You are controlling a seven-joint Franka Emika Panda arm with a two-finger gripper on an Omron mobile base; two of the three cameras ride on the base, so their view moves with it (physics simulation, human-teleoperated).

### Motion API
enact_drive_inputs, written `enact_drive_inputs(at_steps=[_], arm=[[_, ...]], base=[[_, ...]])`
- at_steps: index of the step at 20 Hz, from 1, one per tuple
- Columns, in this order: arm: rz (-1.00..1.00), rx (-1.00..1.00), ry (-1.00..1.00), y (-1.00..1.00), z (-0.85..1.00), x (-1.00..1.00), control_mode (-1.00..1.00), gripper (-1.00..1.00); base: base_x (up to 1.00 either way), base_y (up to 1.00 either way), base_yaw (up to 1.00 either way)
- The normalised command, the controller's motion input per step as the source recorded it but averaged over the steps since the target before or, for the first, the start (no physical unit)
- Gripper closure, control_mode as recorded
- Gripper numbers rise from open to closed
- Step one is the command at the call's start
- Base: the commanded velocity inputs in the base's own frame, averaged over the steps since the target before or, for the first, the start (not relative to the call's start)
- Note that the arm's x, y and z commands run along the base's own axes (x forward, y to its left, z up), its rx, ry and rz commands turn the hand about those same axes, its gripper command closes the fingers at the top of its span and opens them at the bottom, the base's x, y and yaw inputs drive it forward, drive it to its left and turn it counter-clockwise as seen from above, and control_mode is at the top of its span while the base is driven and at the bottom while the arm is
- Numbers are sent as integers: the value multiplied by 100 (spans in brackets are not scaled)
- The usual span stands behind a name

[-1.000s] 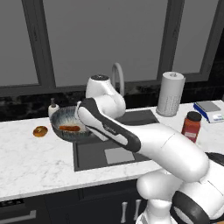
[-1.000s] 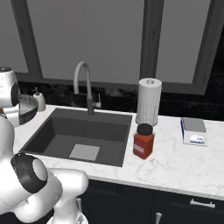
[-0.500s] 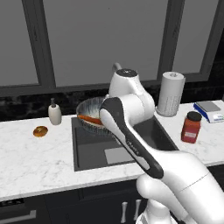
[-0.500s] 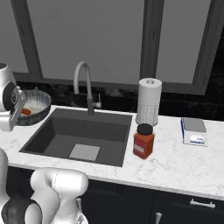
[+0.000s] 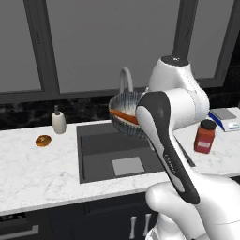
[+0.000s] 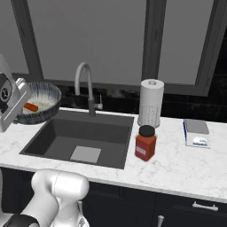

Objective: Pick the carrot from the sink and place it in the bowl. Then pick the bowl and place it in the microwave. Then close the microwave door and press the start button.

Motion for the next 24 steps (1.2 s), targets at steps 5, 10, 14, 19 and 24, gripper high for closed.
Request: enact_drive_inputs(at_steps=[5,10,14,19,24], arm=[[-9,0,0,-57,54,-40,-100,100],[-2,0,0,-26,30,-36,-100,100],[0,0,0,-4,3,-11,100,100],[0,0,0,0,0,0,100,100],[0,0,0,0,0,0,100,100]], base=[[0,0,0],[0,0,0],[-40,-6,9],[-64,51,48],[-11,100,62]])
